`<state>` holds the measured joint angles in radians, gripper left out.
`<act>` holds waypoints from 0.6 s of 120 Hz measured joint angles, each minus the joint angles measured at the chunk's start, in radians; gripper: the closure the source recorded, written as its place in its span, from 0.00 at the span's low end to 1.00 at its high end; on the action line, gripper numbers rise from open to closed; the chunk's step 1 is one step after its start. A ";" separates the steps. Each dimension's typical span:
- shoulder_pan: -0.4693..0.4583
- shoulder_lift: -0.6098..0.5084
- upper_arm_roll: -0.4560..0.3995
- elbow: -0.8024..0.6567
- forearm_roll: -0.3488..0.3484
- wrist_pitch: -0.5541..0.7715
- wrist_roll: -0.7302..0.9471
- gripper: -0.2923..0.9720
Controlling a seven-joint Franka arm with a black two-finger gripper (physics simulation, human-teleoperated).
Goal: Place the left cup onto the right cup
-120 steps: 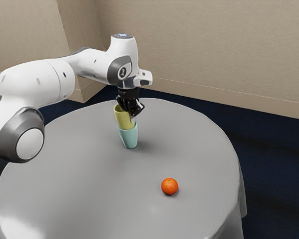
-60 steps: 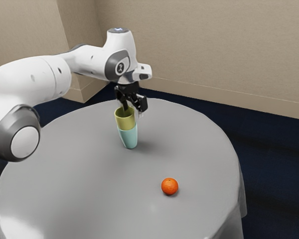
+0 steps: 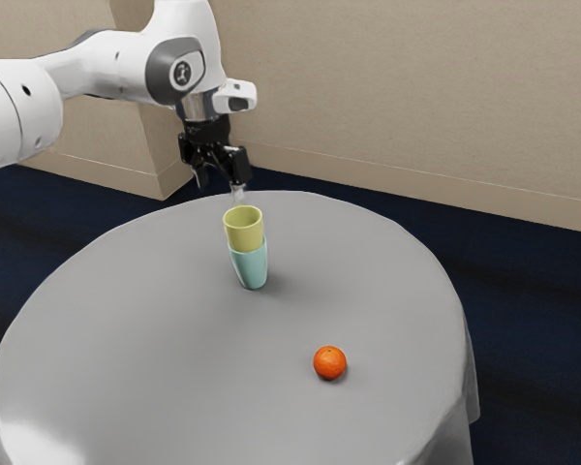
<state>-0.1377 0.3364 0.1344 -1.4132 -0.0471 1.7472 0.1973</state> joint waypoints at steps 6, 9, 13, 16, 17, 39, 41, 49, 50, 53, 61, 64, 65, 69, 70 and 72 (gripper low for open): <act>0.000 -0.034 0.000 -0.006 0.002 -0.019 0.000 0.24; 0.000 -0.048 0.000 -0.007 0.003 -0.027 0.000 0.24; 0.000 -0.065 0.000 -0.008 0.004 -0.036 0.000 0.24; 0.000 -0.078 0.000 -0.008 0.005 -0.042 0.000 0.24; 0.000 -0.082 0.000 -0.009 0.006 -0.044 0.000 0.24; -0.001 -0.145 -0.004 -0.010 0.013 -0.074 0.001 0.23; -0.001 -0.147 -0.004 -0.010 0.013 -0.077 0.001 0.23; 0.000 -0.153 -0.004 -0.010 0.013 -0.086 0.001 0.23; 0.000 -0.153 -0.004 -0.010 0.013 -0.087 0.001 0.23; 0.000 -0.153 -0.003 -0.009 0.013 -0.089 0.001 0.23; 0.000 -0.154 -0.003 -0.009 0.013 -0.094 0.001 0.23; 0.000 -0.154 -0.003 -0.009 0.013 -0.095 0.002 0.23; 0.000 -0.154 -0.003 -0.009 0.013 -0.095 0.002 0.23; 0.000 -0.154 -0.003 -0.009 0.013 -0.096 0.002 0.23; 0.000 -0.154 -0.003 -0.009 0.013 -0.097 0.002 0.23; 0.000 -0.153 -0.003 -0.009 0.013 -0.097 0.002 0.23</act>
<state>-0.1375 0.1830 0.1314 -1.4224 -0.0337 1.6502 0.1993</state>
